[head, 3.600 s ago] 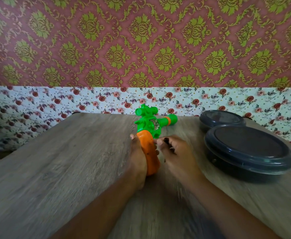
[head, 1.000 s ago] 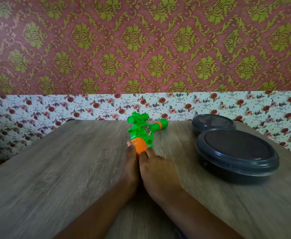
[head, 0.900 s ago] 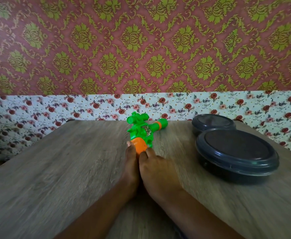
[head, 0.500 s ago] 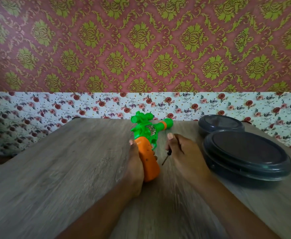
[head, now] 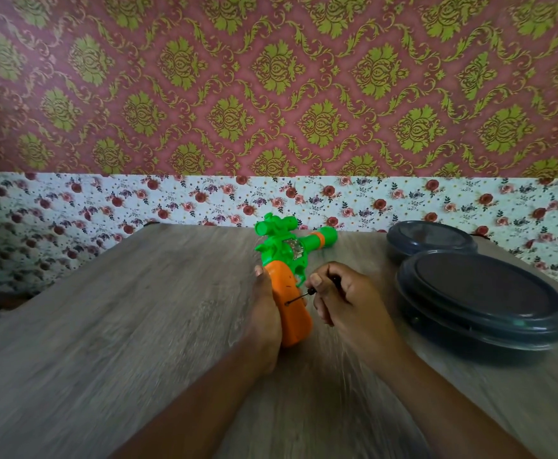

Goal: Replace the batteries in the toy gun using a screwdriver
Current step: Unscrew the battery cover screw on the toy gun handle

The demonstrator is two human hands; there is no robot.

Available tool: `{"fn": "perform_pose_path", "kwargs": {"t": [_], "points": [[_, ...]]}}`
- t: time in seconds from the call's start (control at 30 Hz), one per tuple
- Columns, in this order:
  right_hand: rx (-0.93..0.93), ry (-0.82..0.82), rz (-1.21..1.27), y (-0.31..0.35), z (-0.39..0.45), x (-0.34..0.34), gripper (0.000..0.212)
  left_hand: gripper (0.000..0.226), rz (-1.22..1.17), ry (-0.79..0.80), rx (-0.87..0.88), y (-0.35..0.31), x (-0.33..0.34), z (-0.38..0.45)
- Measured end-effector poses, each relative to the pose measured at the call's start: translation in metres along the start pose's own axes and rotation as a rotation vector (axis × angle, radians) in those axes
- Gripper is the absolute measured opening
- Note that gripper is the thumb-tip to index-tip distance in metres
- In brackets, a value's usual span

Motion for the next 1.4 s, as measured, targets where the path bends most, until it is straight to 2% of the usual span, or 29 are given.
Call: {"fn": "perform_pose_path", "kwargs": {"t": [0.13,0.23,0.3,0.4,0.5,0.57,0.73,0.8,1.0,1.13,1.27,1.4], "points": [[0.002,-0.025,-0.155,0.002,-0.002,0.0,0.025,0.098,-0.007,-0.018,0.002,0.0,-0.001,0.001],[-0.058,-0.075,-0.422,0.009,-0.007,-0.002,0.033,0.079,-0.005,-0.01,0.01,-0.001,-0.001,0.002],[-0.086,-0.099,-0.5,0.011,-0.007,-0.002,0.032,0.072,-0.013,0.009,0.02,-0.001,0.001,0.003],[-0.096,-0.088,-0.496,0.011,-0.005,-0.001,0.022,0.072,-0.019,0.012,0.012,0.001,0.002,0.004],[-0.055,0.024,-0.387,0.012,-0.007,0.006,0.01,0.074,0.007,0.023,-0.001,0.001,0.002,0.001],[-0.038,0.077,-0.391,0.012,-0.01,0.013,0.011,0.074,0.035,0.022,-0.001,0.003,0.001,0.001],[-0.014,-0.003,-0.167,0.013,-0.003,-0.004,0.019,0.079,-0.029,-0.023,-0.002,0.006,-0.001,0.006],[-0.015,-0.026,-0.158,0.012,-0.001,-0.012,0.02,0.073,-0.05,-0.02,0.004,0.005,-0.001,0.008],[-0.008,0.01,-0.232,0.006,-0.003,-0.007,0.016,0.062,-0.031,0.026,-0.005,0.005,0.0,0.006],[-0.02,0.0,-0.258,0.008,-0.003,-0.007,0.016,0.07,-0.02,0.018,-0.009,0.003,0.0,0.004],[-0.137,0.006,-0.418,0.016,-0.007,-0.002,0.009,0.068,-0.011,0.001,-0.013,0.002,0.0,0.004],[-0.237,-0.044,-0.641,0.02,-0.01,0.002,0.03,0.067,-0.024,0.006,-0.012,0.002,0.0,0.003]]}}
Point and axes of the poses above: each hand's wrist, its own z-axis towards the middle knuckle, its own x-axis out of the palm, y = z × x, the point moved 7 cm from there along z, towards the middle knuckle, and after that the axes turned 10 degrees about x, right-handed, at the moved point
